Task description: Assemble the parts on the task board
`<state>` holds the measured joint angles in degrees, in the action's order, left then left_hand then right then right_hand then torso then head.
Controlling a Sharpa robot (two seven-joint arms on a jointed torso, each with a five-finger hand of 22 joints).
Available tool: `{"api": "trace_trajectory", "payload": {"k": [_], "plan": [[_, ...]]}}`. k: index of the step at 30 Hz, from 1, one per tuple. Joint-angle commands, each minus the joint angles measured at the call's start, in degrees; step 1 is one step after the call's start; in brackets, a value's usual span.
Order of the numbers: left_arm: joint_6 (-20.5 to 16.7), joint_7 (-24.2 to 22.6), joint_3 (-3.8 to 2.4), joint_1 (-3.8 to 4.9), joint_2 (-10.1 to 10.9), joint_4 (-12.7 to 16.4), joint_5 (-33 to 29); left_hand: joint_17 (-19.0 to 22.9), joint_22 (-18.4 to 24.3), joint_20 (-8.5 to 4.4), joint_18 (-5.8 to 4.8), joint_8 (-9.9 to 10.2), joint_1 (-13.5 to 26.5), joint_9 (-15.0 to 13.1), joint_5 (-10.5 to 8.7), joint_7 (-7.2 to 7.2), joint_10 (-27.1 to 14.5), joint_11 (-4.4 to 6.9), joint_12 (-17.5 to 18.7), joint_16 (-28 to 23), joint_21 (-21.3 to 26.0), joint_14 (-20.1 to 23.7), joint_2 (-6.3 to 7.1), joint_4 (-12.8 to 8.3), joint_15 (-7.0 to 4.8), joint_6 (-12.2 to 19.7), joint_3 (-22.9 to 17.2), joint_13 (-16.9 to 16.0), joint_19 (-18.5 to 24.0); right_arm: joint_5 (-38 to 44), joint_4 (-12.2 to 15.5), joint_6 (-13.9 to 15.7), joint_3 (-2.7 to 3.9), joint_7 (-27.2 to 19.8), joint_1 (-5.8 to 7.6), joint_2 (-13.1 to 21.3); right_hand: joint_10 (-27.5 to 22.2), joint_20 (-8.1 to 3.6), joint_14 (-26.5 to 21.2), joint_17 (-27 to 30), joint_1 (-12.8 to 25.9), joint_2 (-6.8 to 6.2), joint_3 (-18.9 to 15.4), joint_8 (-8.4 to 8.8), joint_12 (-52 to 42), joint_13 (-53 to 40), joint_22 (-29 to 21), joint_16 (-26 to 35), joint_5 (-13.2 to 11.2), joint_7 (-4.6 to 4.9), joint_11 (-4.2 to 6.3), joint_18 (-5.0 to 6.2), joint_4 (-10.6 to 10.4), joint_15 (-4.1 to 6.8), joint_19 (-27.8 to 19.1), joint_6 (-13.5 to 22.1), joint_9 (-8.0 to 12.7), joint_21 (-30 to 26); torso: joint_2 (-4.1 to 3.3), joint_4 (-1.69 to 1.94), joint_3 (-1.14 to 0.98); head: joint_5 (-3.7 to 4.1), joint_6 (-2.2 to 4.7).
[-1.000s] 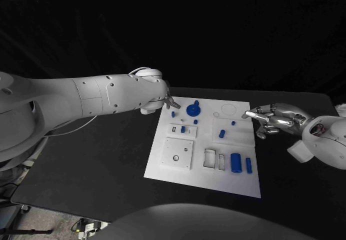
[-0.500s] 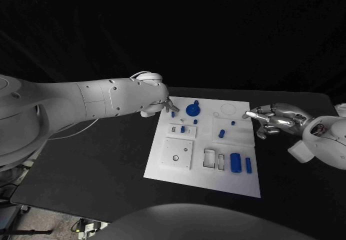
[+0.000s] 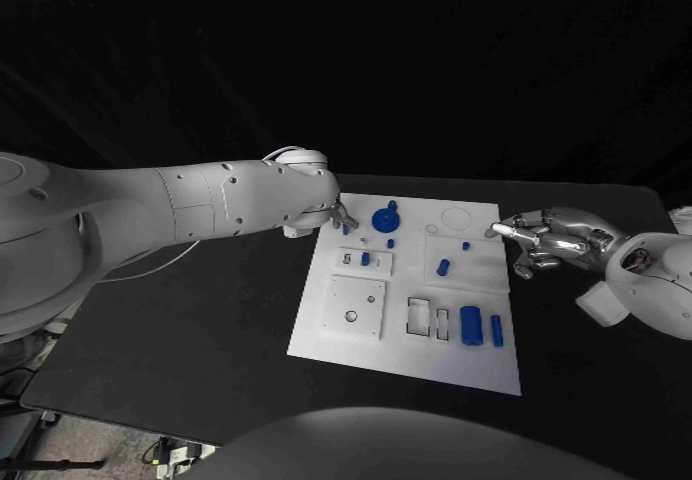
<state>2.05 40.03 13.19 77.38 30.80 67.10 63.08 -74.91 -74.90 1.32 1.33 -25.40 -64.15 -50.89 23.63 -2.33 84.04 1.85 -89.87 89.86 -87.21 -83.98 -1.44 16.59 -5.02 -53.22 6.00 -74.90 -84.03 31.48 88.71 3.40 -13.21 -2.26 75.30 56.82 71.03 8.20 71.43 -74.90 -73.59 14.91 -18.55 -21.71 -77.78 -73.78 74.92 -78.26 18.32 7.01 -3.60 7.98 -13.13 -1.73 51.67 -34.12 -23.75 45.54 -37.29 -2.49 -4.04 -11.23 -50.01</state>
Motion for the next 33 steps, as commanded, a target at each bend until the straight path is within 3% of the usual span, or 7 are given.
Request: {"api": "trace_trajectory", "payload": {"k": [1,14,25,33], "plan": [[0.9,2.46,-0.04,-0.06,-0.23,-0.04,-0.48,-15.09,-12.34,0.23,-0.31,-0.13,-0.76,-0.08,0.39,0.32,5.96,0.25,-0.13,0.14,0.33,-6.02,-0.16,0.0,0.08,0.26,0.34,-15.1,-3.61,0.03,0.11,-0.99,-0.01,-0.39,-0.06,0.02,-0.41,0.13,-0.32,-1.11,-0.3,0.45,0.05,0.29,0.17,0.03,3.09,0.28,0.28,0.05,0.03,0.85,-0.19,-0.12,-0.41,0.28,0.06,-0.24,-0.01,-0.01,0.0,0.08,0.01],[1.21,2.26,-0.03,-0.26,-0.44,-0.25,-0.75,-15.09,-12.28,0.21,-0.27,-0.02,-2.37,0.01,3.65,0.39,5.96,0.31,-0.13,0.14,0.49,-6.02,-0.55,0.01,0.04,0.34,0.19,-15.1,-3.5,0.03,0.14,-1.05,-0.01,-0.31,-0.08,0.06,-0.47,0.14,-0.36,-1.07,-0.35,0.5,0.1,0.27,0.21,0.1,3.06,0.3,0.42,0.08,0.02,0.88,-0.18,-0.13,-0.51,0.25,0.07,-0.35,0.0,-0.01,0.0,0.04,0.01],[1.03,1.78,-0.03,-0.52,-0.63,-0.45,-1.01,-15.09,-12.26,0.09,-0.24,-0.12,-4.46,0.04,7.55,0.66,5.96,0.52,-0.13,0.14,0.63,-6.02,-0.96,-0.03,-0.12,0.11,-0.59,-15.1,-3.42,0.03,0.16,-1.14,-0.01,-0.14,-0.09,0.1,-0.49,0.15,-0.41,-1.03,-0.39,0.53,0.13,0.26,0.22,0.12,3.05,0.32,0.49,0.1,0.02,0.89,-0.17,-0.13,-0.57,0.22,0.07,-0.43,-0.01,-0.02,-0.01,-0.01,0.01],[0.4,1.27,-0.03,-0.56,-0.69,-0.52,-1.12,-15.09,-12.16,-0.15,-0.18,-0.63,-6.09,-0.08,7.64,1.13,5.96,0.9,-0.13,0.14,0.83,-6.02,-1.53,-0.05,-0.41,-0.97,-1.65,-15.1,-3.3,0.02,0.02,-1.25,-0.01,-0.05,-0.17,0.04,-0.56,0.16,-0.44,-1.0,-0.45,0.61,0.2,0.23,0.26,0.2,3.03,0.34,0.6,0.15,0.01,0.91,-0.16,-0.14,-0.65,0.16,0.07,-0.52,0.01,0.01,-0.01,-0.01,0.01]]}}
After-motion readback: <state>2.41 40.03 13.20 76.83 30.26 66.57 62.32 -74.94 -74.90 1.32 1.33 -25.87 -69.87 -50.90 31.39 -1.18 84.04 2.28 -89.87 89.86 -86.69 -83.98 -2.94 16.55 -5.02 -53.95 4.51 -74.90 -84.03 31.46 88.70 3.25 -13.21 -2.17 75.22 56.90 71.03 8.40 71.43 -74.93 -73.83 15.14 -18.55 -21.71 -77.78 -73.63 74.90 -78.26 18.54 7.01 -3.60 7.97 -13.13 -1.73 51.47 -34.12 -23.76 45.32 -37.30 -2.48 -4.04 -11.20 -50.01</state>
